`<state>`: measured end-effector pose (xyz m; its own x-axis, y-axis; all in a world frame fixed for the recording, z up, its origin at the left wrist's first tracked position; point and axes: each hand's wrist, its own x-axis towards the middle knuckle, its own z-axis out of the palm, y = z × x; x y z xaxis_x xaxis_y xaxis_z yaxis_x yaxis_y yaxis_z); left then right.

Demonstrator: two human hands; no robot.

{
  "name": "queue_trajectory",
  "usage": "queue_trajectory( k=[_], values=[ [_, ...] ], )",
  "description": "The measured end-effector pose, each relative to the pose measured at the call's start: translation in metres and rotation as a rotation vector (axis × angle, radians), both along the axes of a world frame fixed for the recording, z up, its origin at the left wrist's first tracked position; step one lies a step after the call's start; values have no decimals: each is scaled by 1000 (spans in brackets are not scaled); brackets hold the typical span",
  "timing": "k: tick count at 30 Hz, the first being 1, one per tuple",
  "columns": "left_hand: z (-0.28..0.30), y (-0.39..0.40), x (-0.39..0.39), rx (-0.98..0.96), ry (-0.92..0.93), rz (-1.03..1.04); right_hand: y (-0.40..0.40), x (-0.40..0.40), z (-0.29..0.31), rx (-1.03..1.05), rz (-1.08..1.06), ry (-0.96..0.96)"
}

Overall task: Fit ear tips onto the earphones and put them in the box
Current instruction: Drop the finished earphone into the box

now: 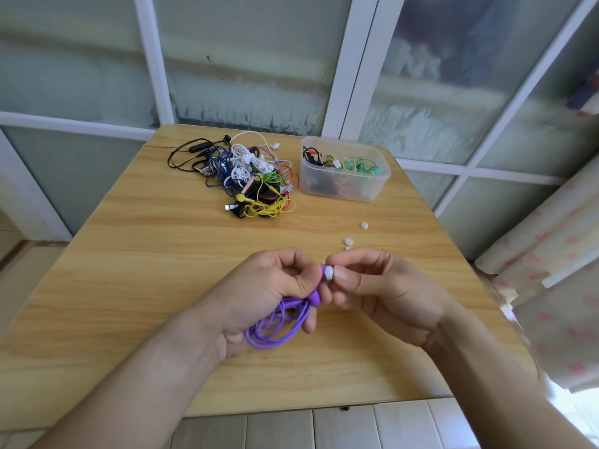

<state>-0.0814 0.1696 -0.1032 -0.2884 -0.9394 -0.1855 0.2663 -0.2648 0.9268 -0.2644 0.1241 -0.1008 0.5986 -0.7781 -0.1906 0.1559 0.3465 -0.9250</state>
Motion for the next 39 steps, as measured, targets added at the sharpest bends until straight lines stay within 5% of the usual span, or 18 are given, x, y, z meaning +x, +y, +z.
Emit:
queue_trajectory(
  k=[11, 25, 30, 35, 39],
  values=[
    [2, 1, -5, 8, 9, 277, 14, 16, 2, -611, -288, 255],
    [0, 1, -5, -152, -119, 391, 14, 22, -6, -672, -369, 190],
    [-1, -1, -3, -54, -66, 385, 8, 18, -6, -939, -296, 435],
    [-1, -7, 0, 69, 39, 454, -16, 5, -5, -987, -444, 707],
    [0, -9, 6, 114, 79, 465, -32, -4, -10, -1051, -308, 986]
  ],
)
